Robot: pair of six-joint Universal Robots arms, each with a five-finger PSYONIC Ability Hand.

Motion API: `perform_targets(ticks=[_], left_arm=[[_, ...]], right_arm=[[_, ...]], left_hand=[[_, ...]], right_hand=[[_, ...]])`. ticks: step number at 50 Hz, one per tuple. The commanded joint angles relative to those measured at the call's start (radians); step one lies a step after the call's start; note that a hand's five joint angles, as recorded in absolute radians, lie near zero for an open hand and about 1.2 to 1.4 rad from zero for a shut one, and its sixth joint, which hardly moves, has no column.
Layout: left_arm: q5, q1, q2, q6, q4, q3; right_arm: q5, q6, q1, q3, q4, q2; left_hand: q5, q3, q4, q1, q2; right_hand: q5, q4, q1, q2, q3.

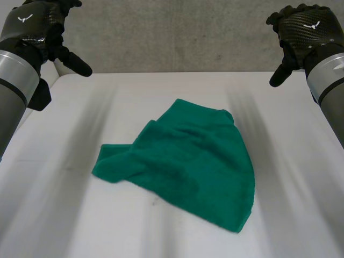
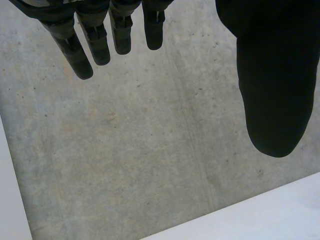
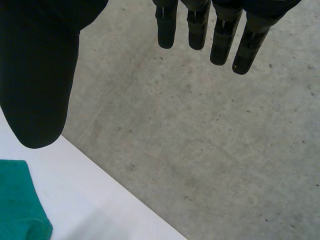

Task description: Fold the towel.

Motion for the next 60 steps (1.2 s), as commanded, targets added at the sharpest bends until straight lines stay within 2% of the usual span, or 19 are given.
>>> perform_targets(ticks=[1,6,10,14,21,26,32,33,36,41,48,49,50,51,52,56,60], left_arm=[[0.0,0.001,-0.046,0.002,-0.007,0.004],[-0.005,0.012,-0.131,0.006,-0.027,0.0],[-0.01,0.055,-0.217,0.012,-0.074,-0.002],[-0.003,0.11,-0.315,0.003,-0.143,-0.003],[0.012,0.115,-0.46,-0.008,-0.245,-0.008],[0.021,0.115,-0.509,-0.01,-0.259,-0.009],[0.059,0.104,-0.541,-0.022,-0.265,-0.023],[0.09,0.095,-0.538,-0.03,-0.265,-0.031],[0.142,0.073,-0.529,-0.045,-0.268,-0.036],[0.223,0.046,-0.495,-0.06,-0.292,-0.023],[0.225,0.05,-0.457,-0.063,-0.296,-0.014],[0.225,0.053,-0.457,-0.062,-0.294,-0.016],[0.224,0.058,-0.455,-0.059,-0.296,-0.019],[0.224,0.058,-0.455,-0.059,-0.296,-0.019],[0.222,0.063,-0.455,-0.057,-0.297,-0.022],[0.217,0.078,-0.455,-0.056,-0.294,-0.043],[0.181,0.092,-0.455,-0.053,-0.296,-0.059]], right_arm=[[-0.092,-0.015,0.002,-0.006,0.023,0.003],[-0.219,-0.129,0.001,-0.017,0.094,0.021],[-0.262,-0.203,0.004,-0.032,0.103,0.073],[-0.256,-0.229,0.027,-0.06,0.108,0.13],[-0.22,-0.231,0.036,-0.061,0.108,0.173],[-0.215,-0.229,0.035,-0.057,0.106,0.193],[-0.203,-0.222,0.035,-0.084,0.105,0.235],[-0.194,-0.219,0.035,-0.109,0.106,0.253],[-0.181,-0.213,0.036,-0.153,0.108,0.29],[-0.177,-0.141,0.048,-0.303,0.131,0.385],[-0.183,-0.071,0.048,-0.48,0.255,0.48],[-0.186,-0.068,0.05,-0.489,0.269,0.485],[-0.187,-0.065,0.048,-0.492,0.287,0.491],[-0.189,-0.062,0.048,-0.485,0.298,0.492],[-0.189,-0.061,0.048,-0.479,0.299,0.492],[-0.193,-0.064,0.045,-0.439,0.301,0.492],[-0.193,-0.065,0.039,-0.385,0.296,0.486]], left_hand=[[-0.034,-0.027,-0.023,-0.021,-0.027],[-0.013,-0.007,-0.002,-0.001,-0.006],[0.004,0.011,0.015,0.017,0.011],[0.069,0.075,0.08,0.081,0.076],[0.066,0.073,0.077,0.078,0.073],[0.116,0.122,0.127,0.128,0.123],[0.441,0.448,0.452,0.454,0.448],[0.602,0.608,0.613,0.614,0.609],[0.753,0.759,0.764,0.765,0.76],[1.181,1.187,1.192,1.193,1.188],[1.181,1.188,1.192,1.194,1.188],[1.013,1.02,1.024,1.025,1.02],[0.738,0.745,0.749,0.751,0.745],[0.735,0.742,0.747,0.748,0.743],[0.488,0.495,0.499,0.501,0.495],[0.319,0.325,0.33,0.331,0.326],[0.313,0.319,0.324,0.325,0.32]], right_hand=[[-0.046,-0.051,-0.002,-0.036,-0.029],[-0.046,-0.051,-0.002,-0.036,-0.029],[-0.046,-0.051,-0.002,-0.036,-0.029],[-0.046,-0.051,-0.002,-0.036,-0.029],[-0.046,-0.051,-0.002,-0.036,-0.029],[-0.046,-0.051,-0.002,-0.036,-0.029],[-0.046,-0.051,-0.002,-0.036,-0.029],[-0.046,-0.051,-0.002,-0.036,-0.029],[-0.046,-0.051,-0.002,-0.036,-0.029],[-0.046,-0.051,-0.002,-0.036,-0.029],[-0.046,-0.051,-0.002,-0.036,-0.029],[-0.046,-0.051,-0.002,-0.036,-0.029],[-0.046,-0.051,-0.002,-0.036,-0.029],[-0.046,-0.051,-0.002,-0.036,-0.029],[-0.046,-0.051,-0.002,-0.036,-0.029],[-0.046,-0.051,-0.002,-0.036,-0.029],[-0.046,-0.051,-0.002,-0.036,-0.029]])
